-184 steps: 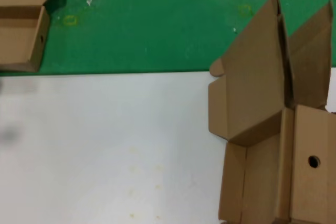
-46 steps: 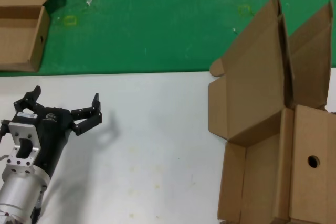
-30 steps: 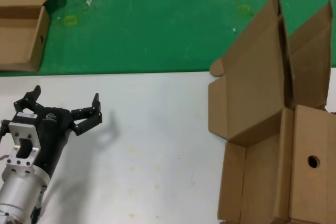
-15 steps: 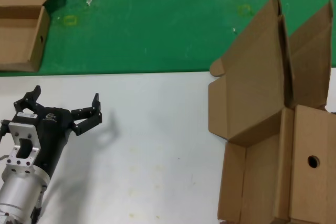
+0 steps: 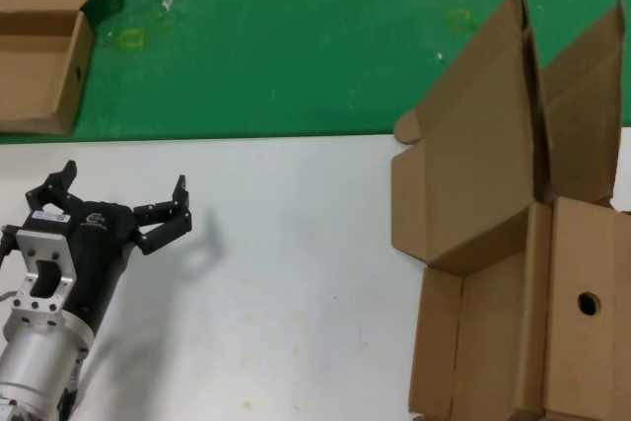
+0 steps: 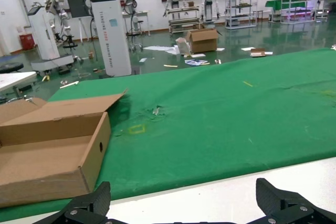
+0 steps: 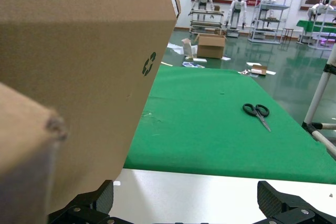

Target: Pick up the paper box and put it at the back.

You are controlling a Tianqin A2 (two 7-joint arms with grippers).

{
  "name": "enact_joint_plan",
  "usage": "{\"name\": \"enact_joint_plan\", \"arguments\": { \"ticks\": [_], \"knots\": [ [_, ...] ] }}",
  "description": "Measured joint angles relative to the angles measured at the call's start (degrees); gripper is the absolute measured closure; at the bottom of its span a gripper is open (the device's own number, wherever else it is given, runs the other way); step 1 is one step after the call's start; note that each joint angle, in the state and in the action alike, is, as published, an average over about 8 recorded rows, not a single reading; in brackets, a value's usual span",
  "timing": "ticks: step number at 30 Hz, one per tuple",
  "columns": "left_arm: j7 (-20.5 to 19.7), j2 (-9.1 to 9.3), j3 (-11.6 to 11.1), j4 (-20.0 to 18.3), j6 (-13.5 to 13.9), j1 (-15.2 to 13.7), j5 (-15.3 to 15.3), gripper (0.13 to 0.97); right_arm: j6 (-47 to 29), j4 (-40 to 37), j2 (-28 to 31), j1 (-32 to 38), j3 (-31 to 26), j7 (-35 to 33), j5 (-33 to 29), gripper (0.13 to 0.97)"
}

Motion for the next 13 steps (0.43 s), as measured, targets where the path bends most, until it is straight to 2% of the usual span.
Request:
{"name": "enact_joint_plan", "arguments": {
  "ticks": [13],
  "knots": [
    [0.0, 0.0, 0.0, 0.0, 0.0, 0.0, 0.0, 0.132, 0.0, 0.0, 0.0, 0.0, 0.0, 0.0, 0.0, 0.129]
  ]
}}
